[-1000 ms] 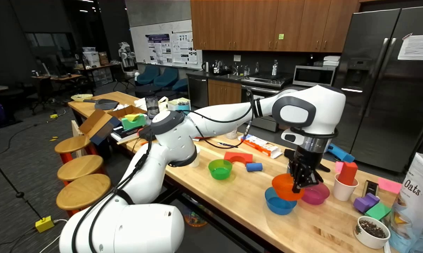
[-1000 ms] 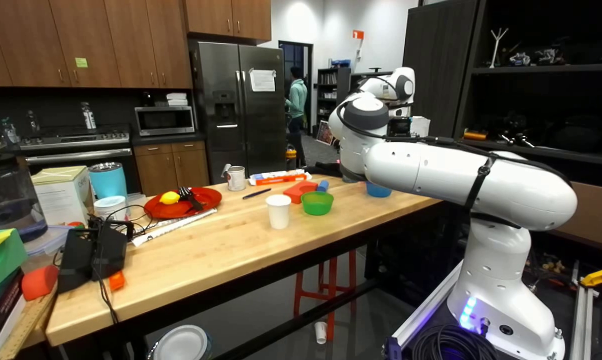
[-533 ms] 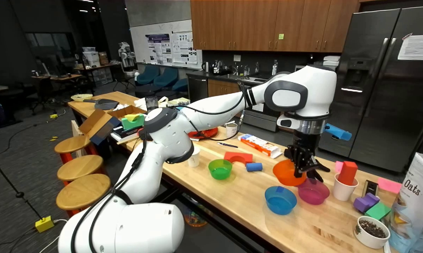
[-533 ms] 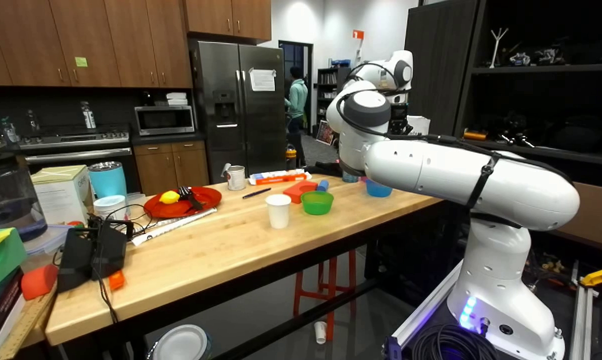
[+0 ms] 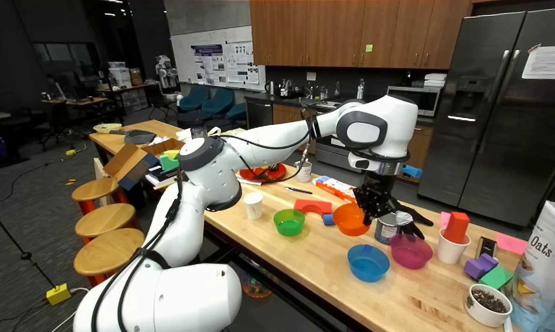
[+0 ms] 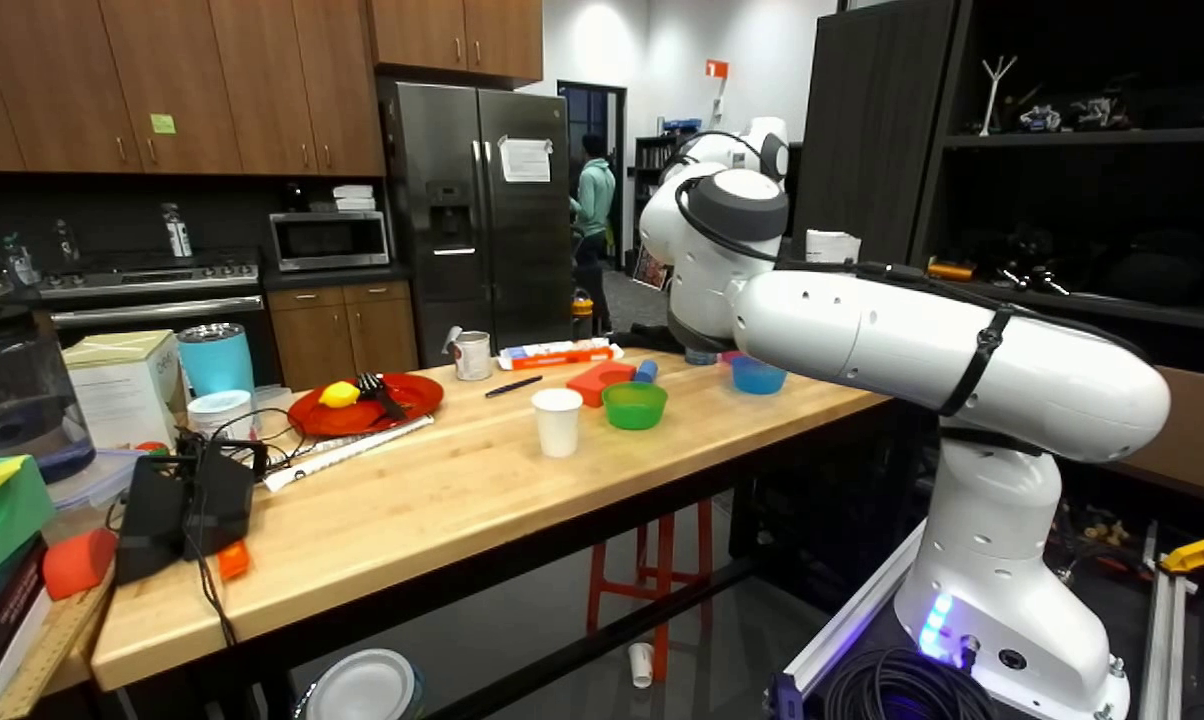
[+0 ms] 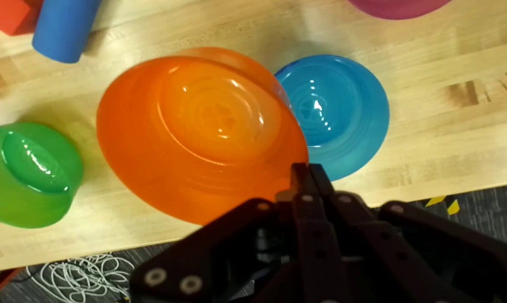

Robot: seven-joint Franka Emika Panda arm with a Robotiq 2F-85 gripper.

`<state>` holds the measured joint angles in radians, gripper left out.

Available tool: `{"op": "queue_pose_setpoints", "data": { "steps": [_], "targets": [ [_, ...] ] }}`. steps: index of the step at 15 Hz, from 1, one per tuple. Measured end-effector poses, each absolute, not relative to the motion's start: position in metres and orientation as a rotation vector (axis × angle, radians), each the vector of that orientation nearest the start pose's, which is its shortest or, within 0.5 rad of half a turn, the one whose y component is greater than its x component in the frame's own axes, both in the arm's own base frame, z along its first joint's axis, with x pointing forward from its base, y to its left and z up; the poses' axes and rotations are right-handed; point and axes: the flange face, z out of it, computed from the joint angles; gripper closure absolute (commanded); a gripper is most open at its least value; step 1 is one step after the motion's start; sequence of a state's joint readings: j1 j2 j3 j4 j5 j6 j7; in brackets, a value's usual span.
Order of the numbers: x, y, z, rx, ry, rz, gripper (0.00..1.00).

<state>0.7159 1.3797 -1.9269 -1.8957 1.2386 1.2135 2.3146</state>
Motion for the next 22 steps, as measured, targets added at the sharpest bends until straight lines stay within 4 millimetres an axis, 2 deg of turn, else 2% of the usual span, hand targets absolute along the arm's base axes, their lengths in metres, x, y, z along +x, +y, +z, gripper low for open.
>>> {"op": "queue_pose_setpoints", "data": {
  "steps": [8, 9, 10, 12, 15, 19, 22],
  "targets": [
    [0.498, -0.245, 0.349, 0.386, 3.307, 0.352, 1.00],
    [0.498, -0.244, 0.340, 0.365, 3.325, 0.382, 0.95],
    [0.498, -0.242, 0.331, 0.346, 3.343, 0.408, 0.72],
    [0.499, -0.241, 0.318, 0.328, 3.377, 0.436, 0.69],
    [0.497, -0.242, 0.311, 0.313, 3.415, 0.416, 0.52],
    [0.494, -0.251, 0.323, 0.304, 3.436, 0.316, 0.26],
    [0.490, -0.259, 0.344, 0.300, 3.433, 0.209, 0.05]
  ]
}}
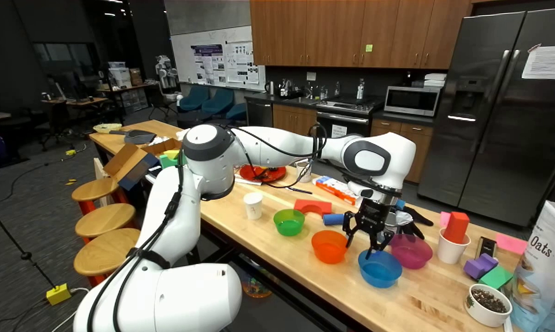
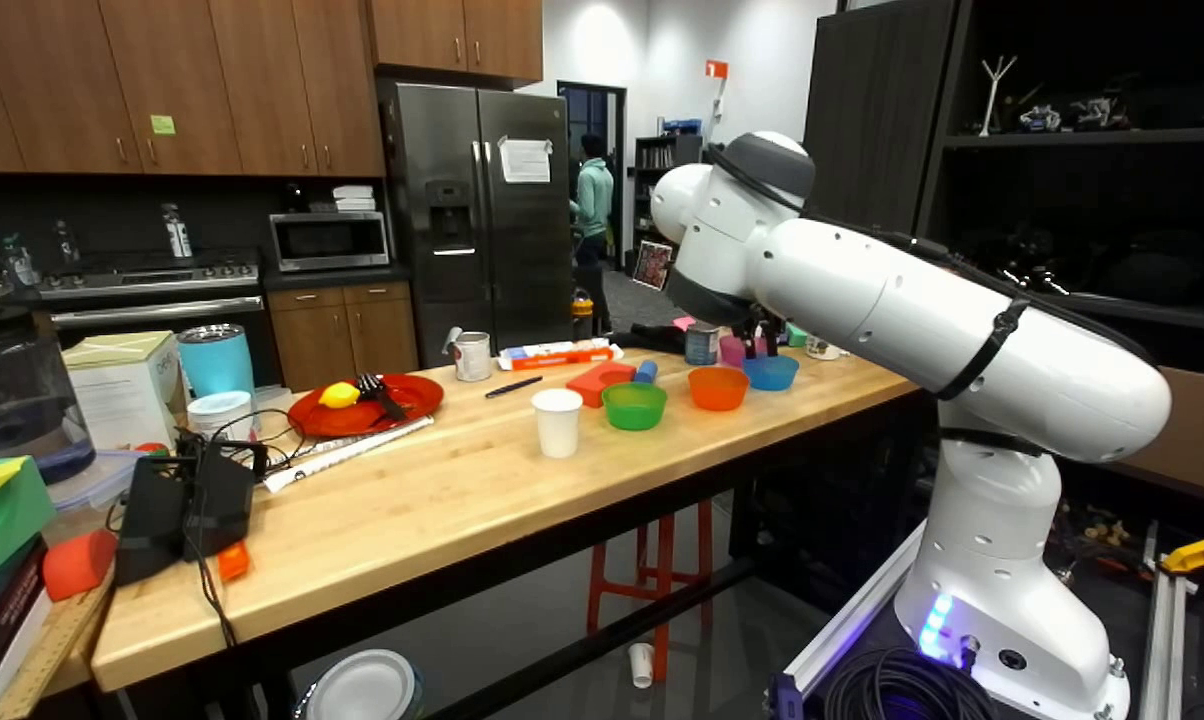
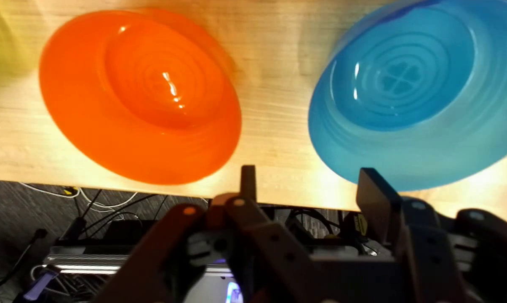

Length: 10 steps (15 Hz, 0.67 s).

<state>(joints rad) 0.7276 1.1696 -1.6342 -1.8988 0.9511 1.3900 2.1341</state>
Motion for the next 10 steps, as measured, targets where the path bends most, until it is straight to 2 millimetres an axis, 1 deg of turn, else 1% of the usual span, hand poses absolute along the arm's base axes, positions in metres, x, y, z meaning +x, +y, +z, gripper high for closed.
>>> {"op": "queue_pose_setpoints", "data": {
  "steps": [1, 2, 5, 7, 10],
  "targets": [
    [0.488, -0.261, 0.353, 0.302, 3.428, 0.172, 0.01],
    [0.486, -0.262, 0.362, 0.301, 3.420, 0.134, 0.00],
    [0.478, -0.258, 0.394, 0.296, 3.382, 0.000, 0.00],
    [0.471, -0.249, 0.418, 0.287, 3.345, -0.099, 0.00],
    [0.459, -0.226, 0.452, 0.251, 3.272, -0.234, 0.00]
  ]
}}
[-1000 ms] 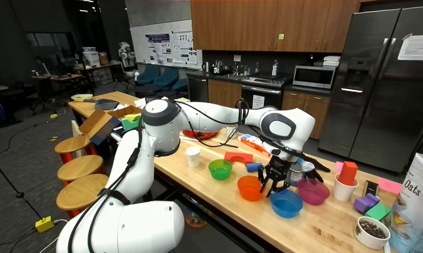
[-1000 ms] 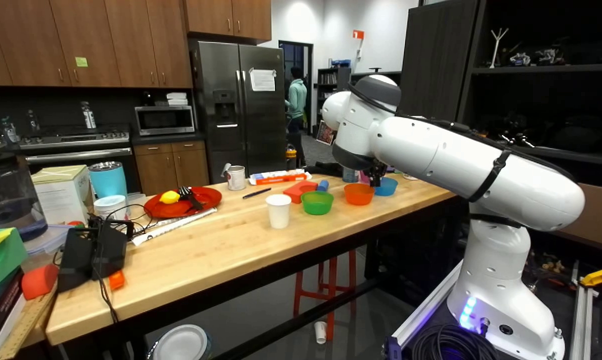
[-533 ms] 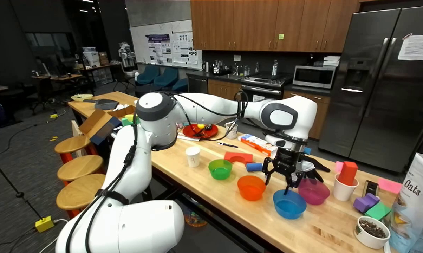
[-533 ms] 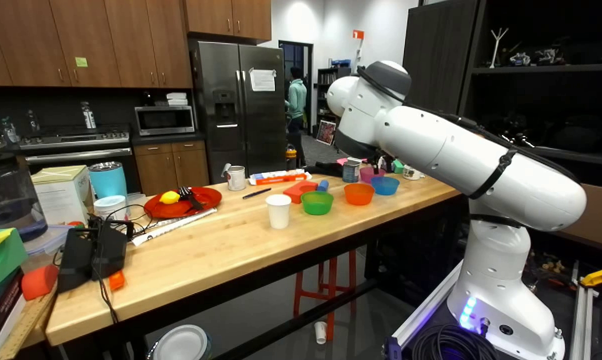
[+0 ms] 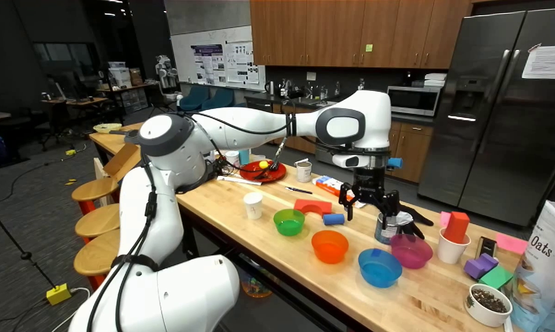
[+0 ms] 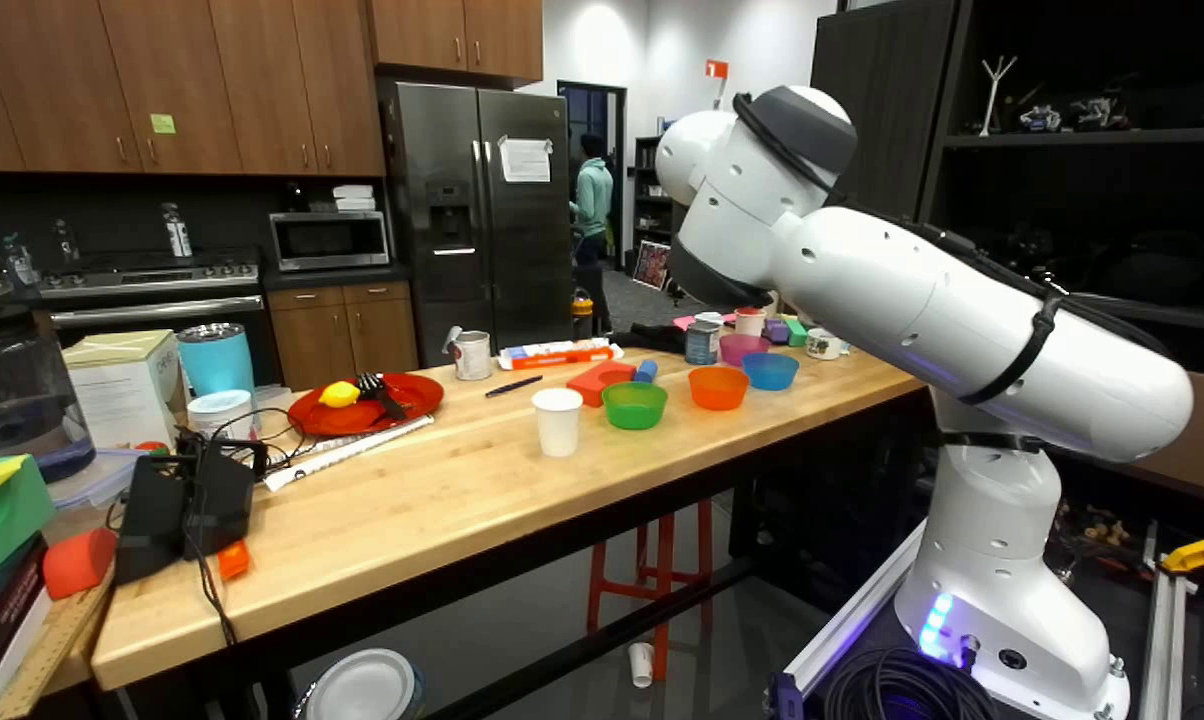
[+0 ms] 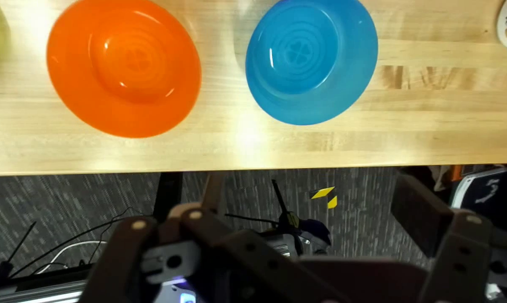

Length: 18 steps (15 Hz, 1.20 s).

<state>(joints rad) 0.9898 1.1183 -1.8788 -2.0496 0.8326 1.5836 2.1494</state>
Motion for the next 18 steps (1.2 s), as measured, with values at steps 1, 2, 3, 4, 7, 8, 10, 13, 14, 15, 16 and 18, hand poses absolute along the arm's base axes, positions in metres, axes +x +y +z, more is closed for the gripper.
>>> {"op": "queue_pose_setpoints", "data": {
  "steps": [1, 2, 3, 4, 7, 8, 10, 13, 14, 15, 16, 18],
  "targets": [
    [0.454, -0.218, 0.461, 0.234, 3.245, -0.271, 0.00],
    [0.450, -0.208, 0.469, 0.211, 3.218, -0.302, 0.00],
    [0.445, -0.198, 0.476, 0.183, 3.193, -0.332, 0.00],
    [0.440, -0.189, 0.482, 0.151, 3.170, -0.361, 0.00],
    [0.418, -0.161, 0.491, 0.050, 3.117, -0.445, 0.00],
    [0.410, -0.153, 0.492, 0.014, 3.103, -0.474, 0.00],
    [0.393, -0.137, 0.490, -0.061, 3.076, -0.540, 0.00],
    [0.368, -0.118, 0.480, -0.143, 3.026, -0.631, 0.00],
    [0.360, -0.113, 0.475, -0.160, 3.007, -0.652, 0.00],
    [0.352, -0.110, 0.470, -0.177, 2.989, -0.669, 0.00],
    [0.344, -0.108, 0.465, -0.189, 2.970, -0.679, 0.00],
    [0.328, -0.109, 0.455, -0.198, 2.941, -0.703, 0.00]
  ]
}}
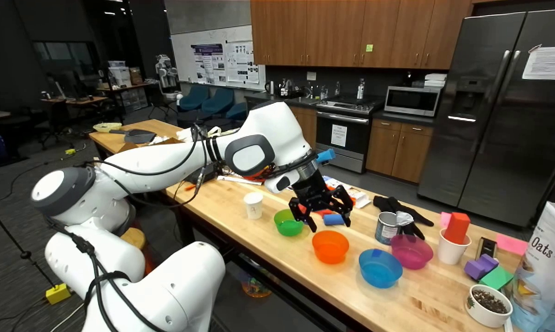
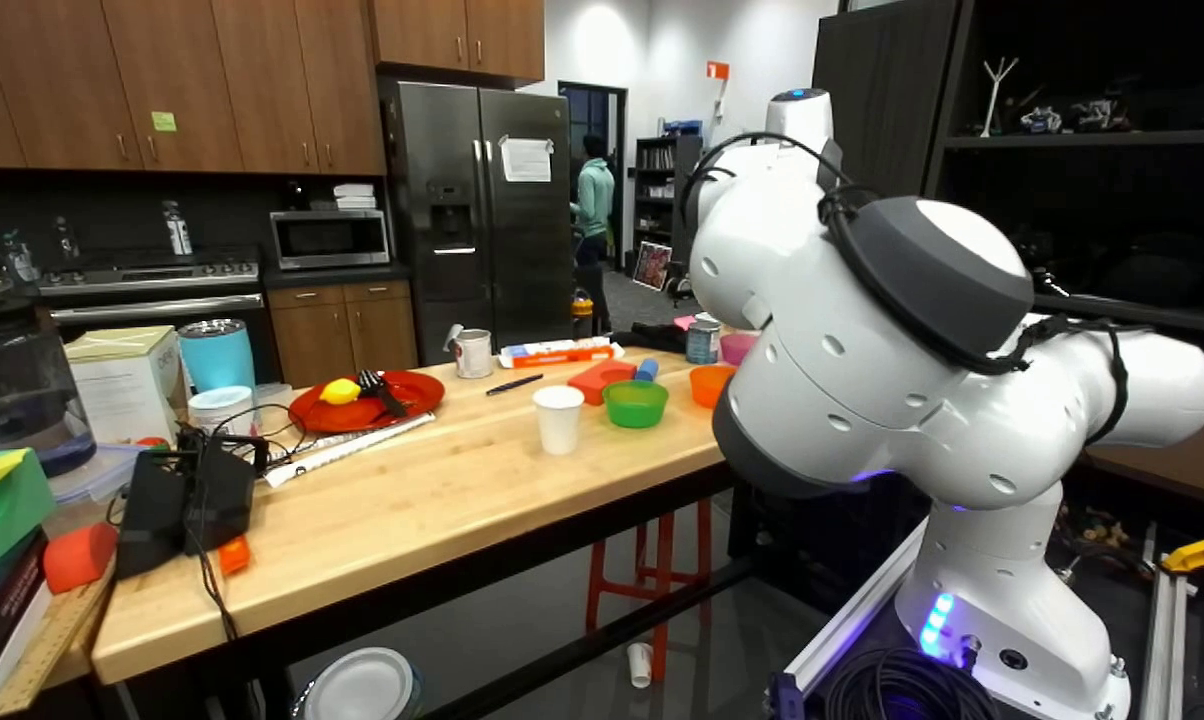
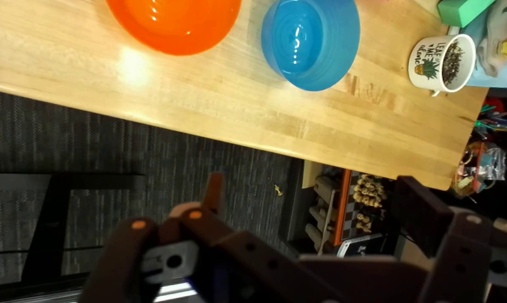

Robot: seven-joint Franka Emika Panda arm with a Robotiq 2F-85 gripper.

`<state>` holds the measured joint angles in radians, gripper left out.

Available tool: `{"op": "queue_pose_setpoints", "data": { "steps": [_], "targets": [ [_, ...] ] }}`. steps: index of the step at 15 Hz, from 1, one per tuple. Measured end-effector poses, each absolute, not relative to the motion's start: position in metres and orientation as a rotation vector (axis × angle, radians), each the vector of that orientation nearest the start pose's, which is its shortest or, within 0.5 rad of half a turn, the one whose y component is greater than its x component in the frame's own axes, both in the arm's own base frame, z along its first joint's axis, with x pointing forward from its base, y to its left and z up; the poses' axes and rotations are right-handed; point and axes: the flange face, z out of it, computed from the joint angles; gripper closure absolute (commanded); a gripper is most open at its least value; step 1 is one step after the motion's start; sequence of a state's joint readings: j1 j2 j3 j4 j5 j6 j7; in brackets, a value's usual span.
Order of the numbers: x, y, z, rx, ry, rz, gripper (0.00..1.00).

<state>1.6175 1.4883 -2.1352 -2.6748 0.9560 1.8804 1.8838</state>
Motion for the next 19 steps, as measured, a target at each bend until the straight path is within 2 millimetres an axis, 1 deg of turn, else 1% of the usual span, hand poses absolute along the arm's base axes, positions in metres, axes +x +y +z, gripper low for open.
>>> {"op": "queue_pose_setpoints", "data": {
  "steps": [4, 5, 8, 12, 15, 17, 19],
  "targets": [
    [0.300, -0.114, 0.433, -0.183, 2.905, -0.704, 0.00],
    [0.299, -0.115, 0.430, -0.178, 2.896, -0.689, 0.00],
    [0.305, -0.115, 0.432, -0.161, 2.854, -0.654, 0.00],
    [0.307, -0.123, 0.431, -0.124, 2.813, -0.579, 0.00],
    [0.299, -0.134, 0.420, -0.056, 2.856, -0.426, 0.00],
    [0.296, -0.141, 0.418, -0.034, 2.867, -0.395, 0.00],
    [0.296, -0.143, 0.418, -0.029, 2.870, -0.386, 0.00]
  ]
}}
